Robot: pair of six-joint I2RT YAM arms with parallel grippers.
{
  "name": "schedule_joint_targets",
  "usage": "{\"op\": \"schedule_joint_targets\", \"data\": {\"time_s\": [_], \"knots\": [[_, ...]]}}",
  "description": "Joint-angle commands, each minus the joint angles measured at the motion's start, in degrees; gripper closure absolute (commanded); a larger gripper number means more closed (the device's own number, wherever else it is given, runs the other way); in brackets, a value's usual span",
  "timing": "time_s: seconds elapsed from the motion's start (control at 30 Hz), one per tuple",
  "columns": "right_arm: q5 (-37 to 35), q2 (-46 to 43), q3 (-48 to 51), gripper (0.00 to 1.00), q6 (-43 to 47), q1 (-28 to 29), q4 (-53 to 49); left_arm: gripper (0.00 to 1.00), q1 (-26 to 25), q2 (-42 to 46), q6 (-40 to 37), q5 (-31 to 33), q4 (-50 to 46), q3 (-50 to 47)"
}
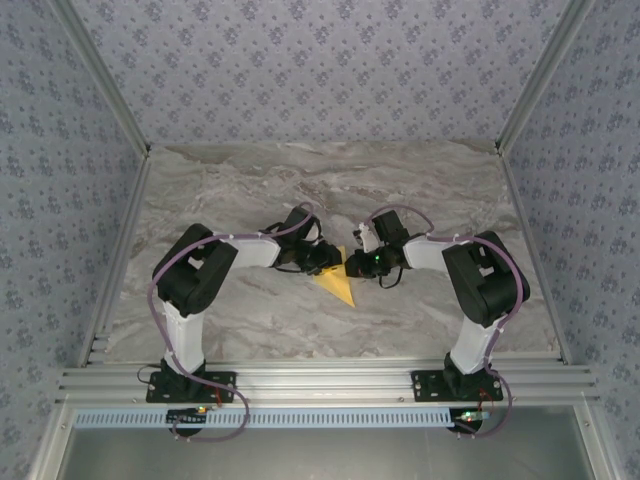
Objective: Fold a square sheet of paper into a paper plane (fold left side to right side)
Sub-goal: Fourth fold the wing at the center of the table.
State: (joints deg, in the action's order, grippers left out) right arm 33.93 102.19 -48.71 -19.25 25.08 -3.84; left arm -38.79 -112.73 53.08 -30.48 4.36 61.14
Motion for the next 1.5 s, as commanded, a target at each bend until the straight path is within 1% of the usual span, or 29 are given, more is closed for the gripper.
{"op": "schedule_joint_targets", "data": {"time_s": [0.0,0.1,0.2,0.27,0.43,0.53,0.63,0.97,1.47], "knots": [[-0.3,-1.1,-0.1,0.83,-0.3,-0.8,-1.6,0.73,-0.4,-1.8,-0.4,1.7,-2.0,-2.5],[0.0,-4.6,-0.8,0.77,-0.5,-2.1,-1.8,0.73,-0.4,-1.7,-0.2,1.9,-1.6,-3.3],[0.0,-8.6,-0.8,0.68,0.1,-3.2,-3.6,0.73,-0.3,-1.8,0.0,1.9,-1.2,-3.5],[0.9,-10.8,-0.3,0.66,0.5,-3.2,-5.2,0.73,-0.3,-1.8,0.0,1.8,-1.2,-3.5],[11.7,-14.5,4.4,0.69,-2.3,-0.9,-3.5,0.74,-0.3,-1.8,0.0,1.8,-0.9,-3.7],[14.8,-14.2,7.2,0.71,-3.8,1.4,-1.2,0.74,-0.3,-1.9,0.0,1.8,-0.9,-3.8],[15.0,-12.7,8.1,0.72,-3.8,3.1,-0.6,0.74,-0.3,-1.9,-0.1,1.9,-0.9,-3.7],[13.3,-8.0,9.0,0.72,-2.9,3.4,0.2,0.74,-0.4,-1.8,-0.1,1.8,-0.9,-3.7],[11.2,-6.6,9.8,0.73,-0.9,3.5,-2.9,0.74,-0.3,-1.9,-0.3,1.8,-1.4,-3.6]]}}
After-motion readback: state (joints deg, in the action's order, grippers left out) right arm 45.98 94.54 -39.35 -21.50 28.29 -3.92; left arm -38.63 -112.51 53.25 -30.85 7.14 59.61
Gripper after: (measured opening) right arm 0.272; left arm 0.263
